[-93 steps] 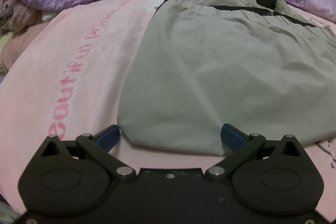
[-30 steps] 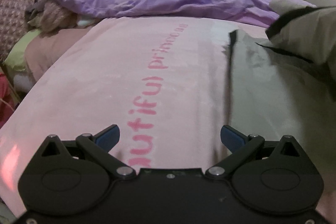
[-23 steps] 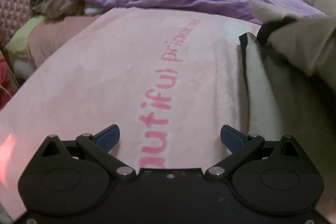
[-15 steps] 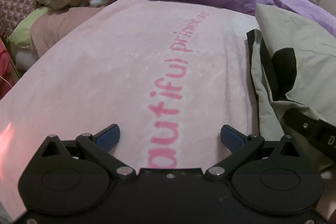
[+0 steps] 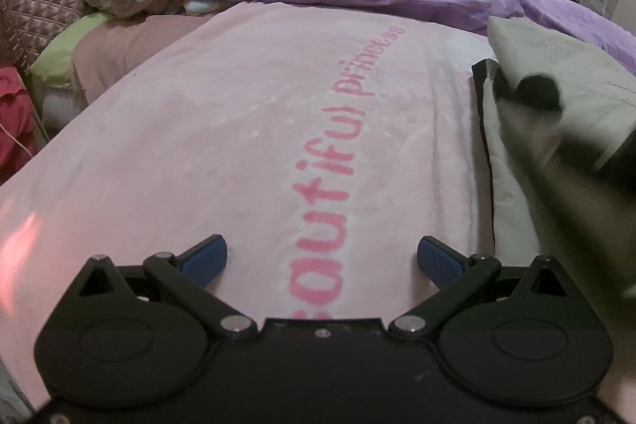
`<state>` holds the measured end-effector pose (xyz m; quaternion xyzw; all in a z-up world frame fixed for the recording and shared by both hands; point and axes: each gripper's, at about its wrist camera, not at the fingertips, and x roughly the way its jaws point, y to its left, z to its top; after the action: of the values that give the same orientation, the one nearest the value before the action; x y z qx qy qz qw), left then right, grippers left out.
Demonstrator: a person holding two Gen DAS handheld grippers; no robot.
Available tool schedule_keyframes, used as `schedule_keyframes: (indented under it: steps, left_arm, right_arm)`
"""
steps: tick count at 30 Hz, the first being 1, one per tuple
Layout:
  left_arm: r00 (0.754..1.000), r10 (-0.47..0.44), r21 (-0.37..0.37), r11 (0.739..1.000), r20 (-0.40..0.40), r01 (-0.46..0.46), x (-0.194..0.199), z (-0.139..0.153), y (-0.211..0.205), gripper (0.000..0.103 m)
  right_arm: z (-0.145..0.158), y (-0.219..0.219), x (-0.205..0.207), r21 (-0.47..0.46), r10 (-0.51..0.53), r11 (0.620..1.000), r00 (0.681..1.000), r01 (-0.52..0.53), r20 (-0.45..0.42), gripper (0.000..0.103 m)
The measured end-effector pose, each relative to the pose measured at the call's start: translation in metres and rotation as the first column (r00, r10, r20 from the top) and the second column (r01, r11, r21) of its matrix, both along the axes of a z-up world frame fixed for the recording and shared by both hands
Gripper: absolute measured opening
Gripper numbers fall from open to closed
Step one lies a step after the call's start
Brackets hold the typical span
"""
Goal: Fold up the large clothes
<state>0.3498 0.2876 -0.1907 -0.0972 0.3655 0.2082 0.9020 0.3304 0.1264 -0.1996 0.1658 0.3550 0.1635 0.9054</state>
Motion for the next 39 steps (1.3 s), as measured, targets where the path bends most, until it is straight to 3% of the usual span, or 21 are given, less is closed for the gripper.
schedule_keyframes:
  steps: [2, 3, 4, 7, 8, 10, 12, 17, 20, 22, 24, 26, 28, 30, 32, 35, 37, 39]
  left_arm:
    - [1.000, 0.000, 0.002, 1.000, -0.001, 0.000, 0.001, 0.000, 0.000, 0.103]
    - [1.000, 0.000, 0.004, 1.000, -0.001, 0.000, 0.001, 0.000, -0.001, 0.103]
    - [1.000, 0.000, 0.008, 1.000, -0.001, 0.000, 0.001, 0.000, -0.002, 0.103]
    - [1.000, 0.007, 0.030, 1.000, -0.001, -0.007, -0.001, 0.003, -0.006, 0.103]
    - [1.000, 0.007, 0.038, 0.999, -0.003, -0.007, -0.003, 0.006, -0.008, 0.103]
    - [1.000, -0.005, 0.055, 0.998, 0.014, 0.005, -0.011, 0.017, -0.015, 0.103]
    - [0.999, -0.019, 0.069, 0.998, 0.051, 0.015, -0.021, 0.033, -0.022, 0.103]
    - [0.979, -0.082, 0.083, 0.994, 0.185, 0.067, -0.039, 0.083, -0.051, 0.103]
    - [0.957, -0.176, 0.039, 0.984, 0.233, 0.172, -0.034, 0.094, -0.072, 0.103]
    - [0.953, -0.216, 0.056, 0.976, 0.213, 0.209, -0.022, 0.089, -0.087, 0.103]
    - [0.955, -0.240, 0.051, 0.971, 0.175, 0.234, -0.008, 0.077, -0.094, 0.103]
    - [0.968, -0.238, 0.035, 0.971, 0.083, 0.236, 0.007, 0.055, -0.096, 0.103]
    - [0.977, -0.203, 0.089, 0.974, -0.059, 0.208, 0.019, 0.025, -0.097, 0.103]
    - [0.978, -0.202, 0.057, 0.977, -0.044, 0.205, 0.016, 0.003, -0.091, 0.103]
    - [0.981, -0.191, 0.025, 0.981, -0.030, 0.192, 0.013, 0.003, -0.087, 0.103]
    - [0.977, -0.206, 0.088, 0.974, -0.054, 0.210, 0.012, 0.007, -0.092, 0.103]
    - [0.976, -0.210, 0.127, 0.968, -0.059, 0.216, 0.006, 0.010, -0.095, 0.103]
    - [0.978, -0.203, 0.113, 0.972, -0.053, 0.208, -0.002, 0.012, -0.092, 0.103]
  right_arm:
    - [-0.026, 0.001, 0.002, -0.018, -0.006, 1.000, 1.000, 0.006, -0.017, 0.010]
    - [-0.029, -0.001, -0.002, -0.005, -0.005, 1.000, 1.000, 0.005, 0.015, 0.016]
    - [-0.026, -0.002, -0.004, 0.012, 0.010, 1.000, 1.000, -0.011, 0.022, 0.030]
    - [-0.007, -0.012, -0.002, 0.108, 0.094, 0.990, 0.995, -0.091, -0.022, 0.055]
    - [0.002, -0.018, -0.003, 0.139, 0.120, 0.984, 0.992, -0.115, -0.029, 0.054]
    - [0.018, -0.034, -0.008, 0.170, 0.178, 0.970, 0.984, -0.172, -0.021, 0.039]
    - [0.037, -0.055, -0.017, 0.159, 0.214, 0.964, 0.977, -0.213, 0.009, 0.038]
    - [0.062, -0.110, -0.030, 0.080, 0.141, 0.986, 0.988, -0.147, 0.070, 0.034]
    - [0.070, -0.134, -0.030, -0.018, 0.081, 0.997, 0.994, -0.080, 0.071, 0.021]
    - [0.073, -0.144, -0.032, -0.125, 0.020, 0.992, 0.996, -0.009, 0.087, 0.008]
    - [0.068, -0.152, -0.030, -0.158, 0.009, 0.987, 0.996, 0.004, 0.083, 0.008]
    - [0.047, -0.157, -0.024, -0.168, -0.004, 0.986, 1.000, 0.004, 0.005, 0.004]
    - [0.023, -0.151, -0.032, -0.233, -0.008, 0.972, 1.000, 0.015, 0.030, 0.003]
    - [0.005, -0.134, -0.042, -0.330, 0.021, 0.944, 0.997, 0.004, 0.070, 0.003]
    - [-0.007, -0.122, -0.045, -0.381, 0.049, 0.924, 0.994, -0.009, 0.096, 0.003]
    - [-0.006, -0.137, -0.038, -0.279, 0.051, 0.960, 0.997, -0.032, 0.060, 0.004]
    - [0.007, -0.157, -0.039, -0.162, 0.055, 0.986, 0.998, -0.048, 0.040, 0.006]
    - [0.018, -0.182, -0.043, -0.041, 0.040, 0.998, 0.999, -0.040, 0.012, 0.006]
